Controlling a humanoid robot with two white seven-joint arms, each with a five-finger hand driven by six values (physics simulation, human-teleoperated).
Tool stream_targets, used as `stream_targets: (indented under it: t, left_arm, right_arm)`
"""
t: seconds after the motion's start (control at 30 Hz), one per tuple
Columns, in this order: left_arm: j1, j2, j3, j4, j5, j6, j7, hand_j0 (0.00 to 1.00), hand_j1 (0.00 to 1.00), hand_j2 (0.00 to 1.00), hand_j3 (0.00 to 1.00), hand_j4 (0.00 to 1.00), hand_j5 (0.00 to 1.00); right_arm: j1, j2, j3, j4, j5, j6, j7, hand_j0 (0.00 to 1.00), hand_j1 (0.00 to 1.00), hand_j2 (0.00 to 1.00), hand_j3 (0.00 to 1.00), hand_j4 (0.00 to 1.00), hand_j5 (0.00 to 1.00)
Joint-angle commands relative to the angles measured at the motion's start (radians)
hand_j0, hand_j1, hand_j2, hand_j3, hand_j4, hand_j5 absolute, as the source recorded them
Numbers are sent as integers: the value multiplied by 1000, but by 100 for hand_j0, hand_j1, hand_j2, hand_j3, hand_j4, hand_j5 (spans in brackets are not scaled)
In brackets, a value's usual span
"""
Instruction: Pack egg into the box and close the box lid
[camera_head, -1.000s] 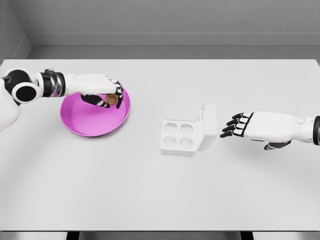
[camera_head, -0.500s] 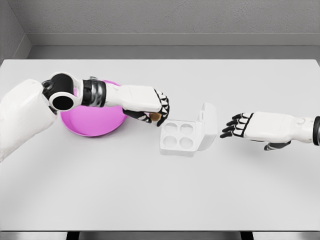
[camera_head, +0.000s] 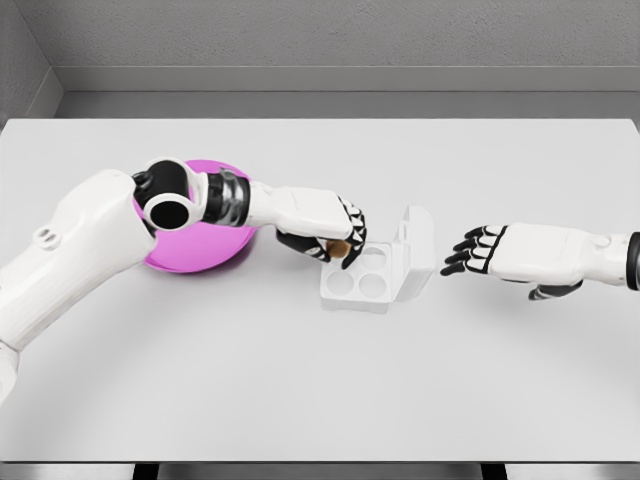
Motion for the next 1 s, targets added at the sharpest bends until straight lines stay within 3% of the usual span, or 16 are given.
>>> stream_targets:
  t: [0.0,0.2,0.33,0.43,0.73,0.97]
  left_arm:
    - [0,-6,0,7,7,4,0,39,39,39,39,39,39]
    - [0,-8,0,7,7,4,0,48,48,48,48,48,48]
    - [0,-6,0,8,12,4,1,63,63,63,63,63,63]
    - [0,-6,0,7,16,4,1,68,68,68,68,68,68]
    - [0,-14,0,7,15,4,1,68,68,68,68,68,68]
    - [0,-14,0,8,16,4,1,81,81,81,81,81,81]
  right_arm:
    - [2,-1,0,0,-5,2,0,100,100,100,100,100,100]
    - [0,-1,0,0,-5,2,0,100,100,100,100,100,100]
    - [0,-1,0,0,-5,2,0,100,100,100,100,100,100]
    - [2,-1,0,0,-5,2,0,100,100,100,100,100,100]
    - [0,-1,1,0,-5,2,0,100,100,100,100,100,100]
    - [0,-1,7,0,-5,2,0,100,100,100,100,100,100]
